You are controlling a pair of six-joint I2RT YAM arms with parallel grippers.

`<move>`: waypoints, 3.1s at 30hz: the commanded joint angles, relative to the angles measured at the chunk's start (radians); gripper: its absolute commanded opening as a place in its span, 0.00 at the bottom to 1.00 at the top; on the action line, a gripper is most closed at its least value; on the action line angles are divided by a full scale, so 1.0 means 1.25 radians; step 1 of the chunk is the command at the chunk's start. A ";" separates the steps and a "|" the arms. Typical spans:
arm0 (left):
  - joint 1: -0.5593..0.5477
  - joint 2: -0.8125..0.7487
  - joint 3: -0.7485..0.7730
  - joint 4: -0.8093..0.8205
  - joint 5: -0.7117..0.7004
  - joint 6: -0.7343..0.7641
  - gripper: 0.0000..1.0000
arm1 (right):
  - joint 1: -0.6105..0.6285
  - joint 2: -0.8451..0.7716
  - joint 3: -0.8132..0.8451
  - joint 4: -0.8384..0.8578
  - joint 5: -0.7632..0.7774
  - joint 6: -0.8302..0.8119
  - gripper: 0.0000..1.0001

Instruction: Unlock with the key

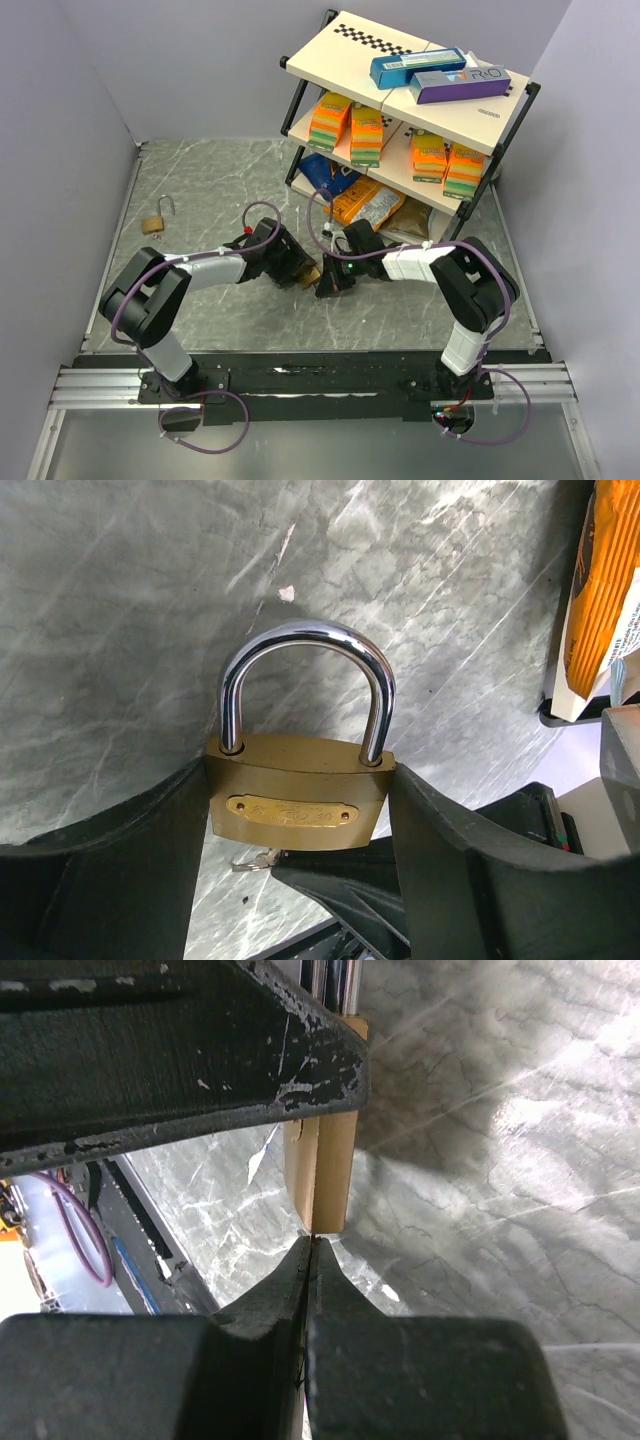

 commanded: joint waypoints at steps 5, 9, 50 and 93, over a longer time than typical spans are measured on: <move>-0.011 -0.027 0.001 0.047 0.027 0.000 0.01 | -0.011 0.004 0.010 0.046 -0.023 -0.011 0.00; -0.013 -0.026 0.004 0.048 0.031 0.006 0.01 | -0.014 -0.004 0.003 0.055 -0.022 -0.004 0.00; -0.101 -0.025 0.003 0.153 0.098 -0.114 0.01 | -0.035 -0.145 -0.043 0.230 0.168 0.093 0.00; -0.168 -0.297 -0.072 0.452 0.038 -0.021 0.01 | -0.070 -0.298 0.065 0.177 0.147 0.242 0.00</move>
